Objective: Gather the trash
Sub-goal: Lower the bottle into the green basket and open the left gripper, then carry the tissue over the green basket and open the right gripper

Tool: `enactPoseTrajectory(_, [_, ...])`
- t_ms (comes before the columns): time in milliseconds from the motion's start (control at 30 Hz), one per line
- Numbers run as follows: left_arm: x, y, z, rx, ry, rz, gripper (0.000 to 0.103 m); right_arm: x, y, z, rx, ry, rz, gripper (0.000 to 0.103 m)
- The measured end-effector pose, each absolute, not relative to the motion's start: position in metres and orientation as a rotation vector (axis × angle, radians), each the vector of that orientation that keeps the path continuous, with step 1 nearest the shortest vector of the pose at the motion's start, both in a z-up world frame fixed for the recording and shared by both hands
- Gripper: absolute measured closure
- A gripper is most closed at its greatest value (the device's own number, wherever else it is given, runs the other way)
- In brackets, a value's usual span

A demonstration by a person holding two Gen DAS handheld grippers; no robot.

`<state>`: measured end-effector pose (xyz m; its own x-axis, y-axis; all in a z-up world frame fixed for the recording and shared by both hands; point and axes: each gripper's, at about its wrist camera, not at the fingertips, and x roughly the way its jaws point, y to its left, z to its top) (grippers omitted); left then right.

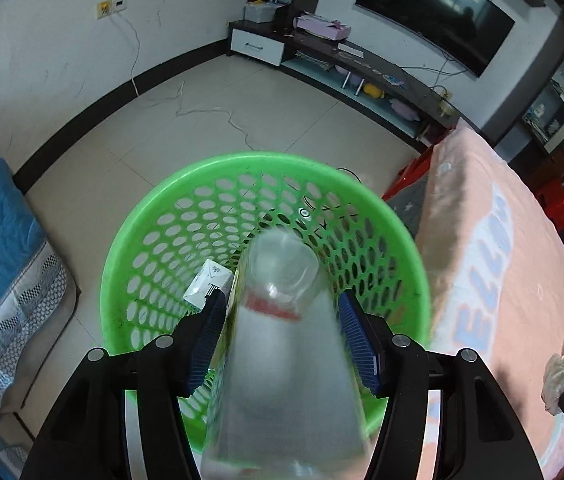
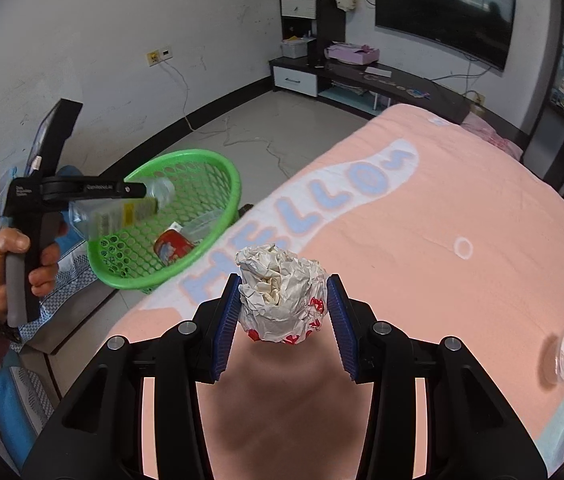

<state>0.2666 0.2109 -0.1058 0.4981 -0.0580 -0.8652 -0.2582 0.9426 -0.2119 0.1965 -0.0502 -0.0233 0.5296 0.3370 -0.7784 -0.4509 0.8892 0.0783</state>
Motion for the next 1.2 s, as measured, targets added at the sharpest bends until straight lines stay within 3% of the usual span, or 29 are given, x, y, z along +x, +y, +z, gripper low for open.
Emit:
enactPoseTrajectory(100, [0.266, 0.220, -0.111, -0.355, 1.037, 0.135, 0.036, 0.200, -0.039, -0.022, -0.141, 0.897, 0.485, 0.059])
enactPoseTrajectory(767, [0.189, 0.266, -0.094, -0.360, 0.942, 0.193, 0.036, 0.247, 0.070, -0.040, -0.086, 0.973, 0.613, 0.058])
enactPoseTrajectory(900, [0.179, 0.268, -0.095, -0.358, 0.940, 0.198, 0.036, 0.254, 0.087, -0.043, -0.062, 0.988, 0.633, 0.054])
enactPoseTrajectory(1033, [0.173, 0.267, -0.096, -0.351, 0.938, 0.205, 0.034, 0.255, 0.095, -0.040, -0.042, 0.981, 0.648, 0.044])
enactPoseTrajectory(1200, [0.168, 0.263, -0.095, -0.357, 0.936, 0.205, 0.033, 0.248, 0.090, -0.028, -0.041, 0.955, 0.652, 0.043])
